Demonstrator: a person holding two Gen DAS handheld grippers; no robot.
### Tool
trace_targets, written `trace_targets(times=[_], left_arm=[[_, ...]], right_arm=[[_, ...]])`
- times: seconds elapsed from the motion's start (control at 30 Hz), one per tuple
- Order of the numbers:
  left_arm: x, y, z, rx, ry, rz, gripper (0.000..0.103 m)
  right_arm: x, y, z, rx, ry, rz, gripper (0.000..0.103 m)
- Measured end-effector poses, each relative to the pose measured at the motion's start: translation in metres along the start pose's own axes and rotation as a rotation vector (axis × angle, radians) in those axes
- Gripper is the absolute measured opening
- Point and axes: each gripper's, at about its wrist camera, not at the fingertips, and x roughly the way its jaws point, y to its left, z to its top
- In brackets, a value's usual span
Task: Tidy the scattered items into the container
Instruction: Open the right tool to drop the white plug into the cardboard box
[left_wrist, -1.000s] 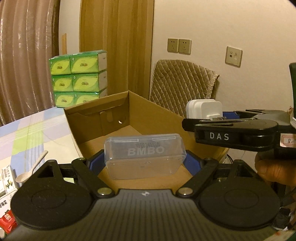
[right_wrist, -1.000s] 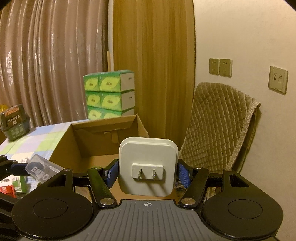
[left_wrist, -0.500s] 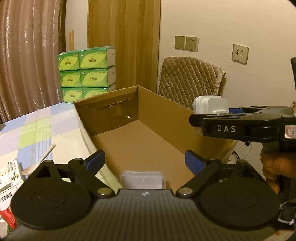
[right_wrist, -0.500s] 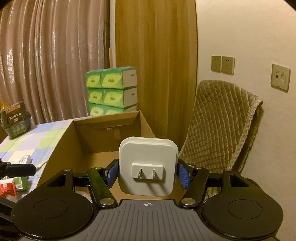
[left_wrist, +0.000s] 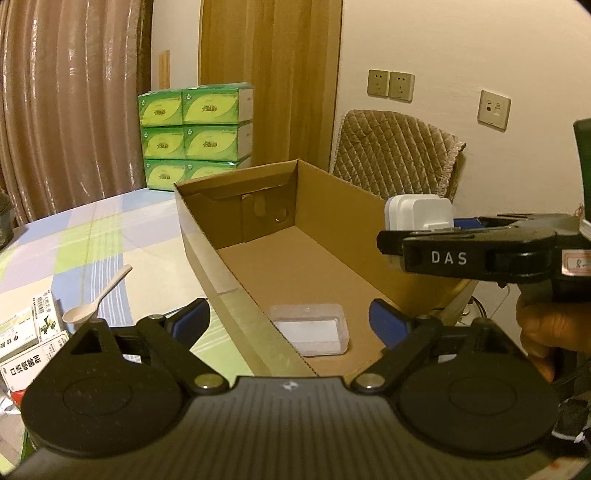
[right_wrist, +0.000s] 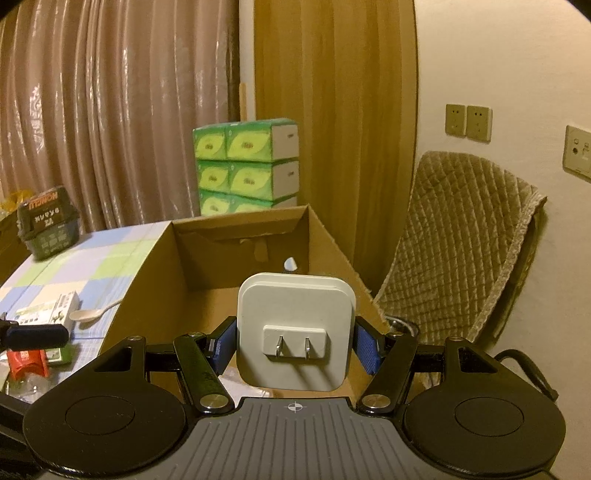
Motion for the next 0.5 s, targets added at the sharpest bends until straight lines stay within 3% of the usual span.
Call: trace_targets(times=[0.5], left_arm=[[0.0021, 0.0055, -0.0029, -0.027, 0.01, 0.001, 0.091]], right_arm=[[0.0065, 0.0, -0.0068, 0.001, 0.039, 0.004, 0.063]])
